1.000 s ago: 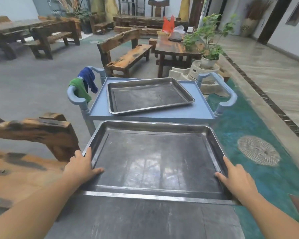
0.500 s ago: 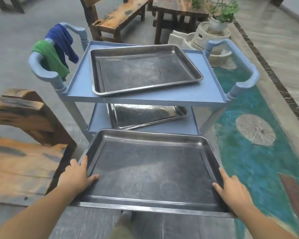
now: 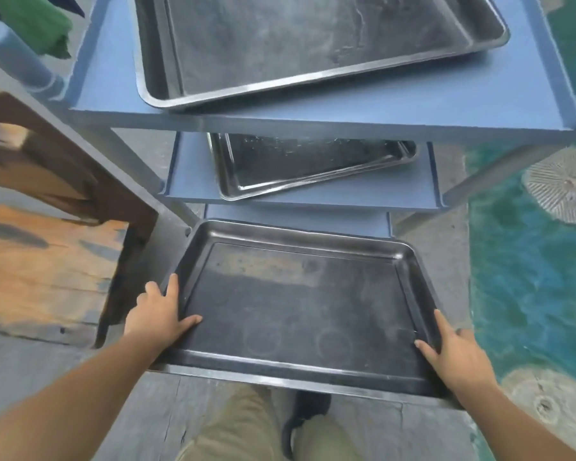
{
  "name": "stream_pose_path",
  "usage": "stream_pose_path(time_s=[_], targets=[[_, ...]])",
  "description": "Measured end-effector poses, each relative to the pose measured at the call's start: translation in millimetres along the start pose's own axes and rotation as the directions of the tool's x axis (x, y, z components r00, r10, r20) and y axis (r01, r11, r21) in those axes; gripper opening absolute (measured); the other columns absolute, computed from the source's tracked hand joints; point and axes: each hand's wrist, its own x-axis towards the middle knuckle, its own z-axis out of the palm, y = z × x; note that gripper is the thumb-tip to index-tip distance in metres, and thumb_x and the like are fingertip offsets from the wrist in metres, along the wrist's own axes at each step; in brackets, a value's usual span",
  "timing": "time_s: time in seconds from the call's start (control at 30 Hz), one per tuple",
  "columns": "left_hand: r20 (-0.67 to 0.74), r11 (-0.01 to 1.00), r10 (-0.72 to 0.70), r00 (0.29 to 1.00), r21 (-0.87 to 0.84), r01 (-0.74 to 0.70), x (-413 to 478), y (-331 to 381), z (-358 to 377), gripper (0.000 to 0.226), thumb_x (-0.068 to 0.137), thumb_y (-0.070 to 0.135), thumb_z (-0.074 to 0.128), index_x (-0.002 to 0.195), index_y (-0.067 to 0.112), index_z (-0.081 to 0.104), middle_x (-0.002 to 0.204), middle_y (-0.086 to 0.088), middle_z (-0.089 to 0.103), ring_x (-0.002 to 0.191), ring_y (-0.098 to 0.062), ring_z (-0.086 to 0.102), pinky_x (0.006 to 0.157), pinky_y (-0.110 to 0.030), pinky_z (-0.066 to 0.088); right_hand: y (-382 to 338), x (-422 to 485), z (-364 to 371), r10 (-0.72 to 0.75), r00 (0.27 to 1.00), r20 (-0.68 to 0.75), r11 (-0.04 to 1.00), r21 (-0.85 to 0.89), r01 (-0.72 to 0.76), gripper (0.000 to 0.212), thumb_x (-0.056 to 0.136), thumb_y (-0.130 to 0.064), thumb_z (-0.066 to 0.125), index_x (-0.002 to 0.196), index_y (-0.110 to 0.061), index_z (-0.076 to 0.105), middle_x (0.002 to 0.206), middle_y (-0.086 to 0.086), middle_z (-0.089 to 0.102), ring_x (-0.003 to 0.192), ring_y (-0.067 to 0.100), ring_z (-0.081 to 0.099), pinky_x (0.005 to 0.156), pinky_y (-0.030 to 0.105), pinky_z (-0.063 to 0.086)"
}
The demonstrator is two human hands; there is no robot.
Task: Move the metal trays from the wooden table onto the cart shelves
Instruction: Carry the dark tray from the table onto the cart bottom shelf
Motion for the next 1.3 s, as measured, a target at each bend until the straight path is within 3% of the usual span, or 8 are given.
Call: stream_pose_path(time_s=[0.3, 0.4, 0.7, 0.8, 0.97, 1.2, 1.3], targets=[[-0.063, 1.0, 0.018, 0.998, 0.007, -0.018, 94, 45, 74, 0.112, 0.072, 0.082, 0.055, 0.155, 0.02, 0.012, 0.127, -0.016, 0.036, 0.112, -0.036, 0.053, 0.082, -0.045, 0.054, -23, 119, 70, -0.06, 0.998, -0.015, 0.998, 0.003, 0.06, 0.089, 0.085, -0.065, 0.055, 0.156, -0.029, 0.017, 0.104, 0.011, 0.052, 0.091, 0.031, 0.063, 0.068, 0.038, 0.044], [-0.082, 1.0, 0.03, 0.996, -0.003, -0.031, 145, 63, 99, 0.112, 0.073, 0.081, 0.056, 0.155, 0.02, 0.011, 0.126, -0.015, 0.037, 0.112, -0.036, 0.052, 0.085, -0.046, 0.053, -34, 168, 103, -0.053, 0.998, -0.027, 0.998, 0.038, 0.054, 0.091, 0.084, -0.065, 0.058, 0.156, -0.027, 0.019, 0.104, 0.011, 0.052, 0.095, 0.032, 0.063, 0.074, 0.037, 0.05], [-0.23, 0.999, 0.035, 0.973, -0.002, -0.037, 300, 114, 170, 0.117, 0.07, 0.086, 0.05, 0.157, 0.019, 0.009, 0.137, -0.02, 0.034, 0.119, -0.038, 0.052, 0.09, -0.047, 0.051, -76, 328, 175, -0.09, 0.979, -0.181, 0.989, 0.1, 0.11, 0.09, 0.085, -0.06, 0.061, 0.156, -0.026, 0.018, 0.106, 0.016, 0.055, 0.093, 0.034, 0.062, 0.076, 0.039, 0.049], [-0.297, 0.997, 0.041, 0.954, -0.047, -0.058, 333, 125, 184, 0.117, 0.069, 0.086, 0.054, 0.155, 0.019, 0.012, 0.134, -0.019, 0.036, 0.118, -0.04, 0.053, 0.088, -0.048, 0.052, -84, 366, 195, -0.088, 0.956, -0.278, 0.983, 0.129, 0.128, 0.09, 0.082, -0.062, 0.063, 0.155, -0.028, 0.02, 0.104, 0.018, 0.054, 0.084, 0.034, 0.063, 0.07, 0.039, 0.052], [-0.423, 0.99, 0.018, 0.906, -0.121, -0.076, 349, 131, 222, 0.117, 0.068, 0.082, 0.059, 0.156, 0.019, 0.014, 0.12, -0.017, 0.037, 0.1, -0.038, 0.058, 0.071, -0.045, 0.053, -73, 394, 231, -0.069, 0.898, -0.434, 0.971, 0.178, 0.161, 0.09, 0.078, -0.057, 0.069, 0.153, -0.028, 0.029, 0.082, 0.009, 0.044, 0.055, 0.027, 0.051, 0.051, 0.033, 0.037], [-0.396, 0.978, 0.022, 0.918, -0.182, -0.102, 377, 149, 255, 0.119, 0.07, 0.074, 0.066, 0.157, 0.021, 0.005, 0.116, -0.014, 0.035, 0.101, -0.037, 0.055, 0.074, -0.045, 0.053, -75, 411, 268, 0.011, 0.88, -0.475, 0.965, 0.235, 0.115, 0.086, 0.078, -0.059, 0.067, 0.151, -0.037, 0.026, 0.088, 0.011, 0.046, 0.066, 0.033, 0.052, 0.057, 0.042, 0.051], [-0.396, 0.979, 0.019, 0.918, -0.178, -0.097, 396, 155, 257, 0.118, 0.07, 0.076, 0.064, 0.157, 0.022, 0.006, 0.114, -0.014, 0.036, 0.098, -0.037, 0.054, 0.075, -0.046, 0.053, -86, 433, 280, -0.009, 0.879, -0.476, 0.969, 0.214, 0.126, 0.084, 0.079, -0.06, 0.064, 0.15, -0.035, 0.027, 0.092, 0.018, 0.051, 0.064, 0.034, 0.053, 0.055, 0.04, 0.048]])
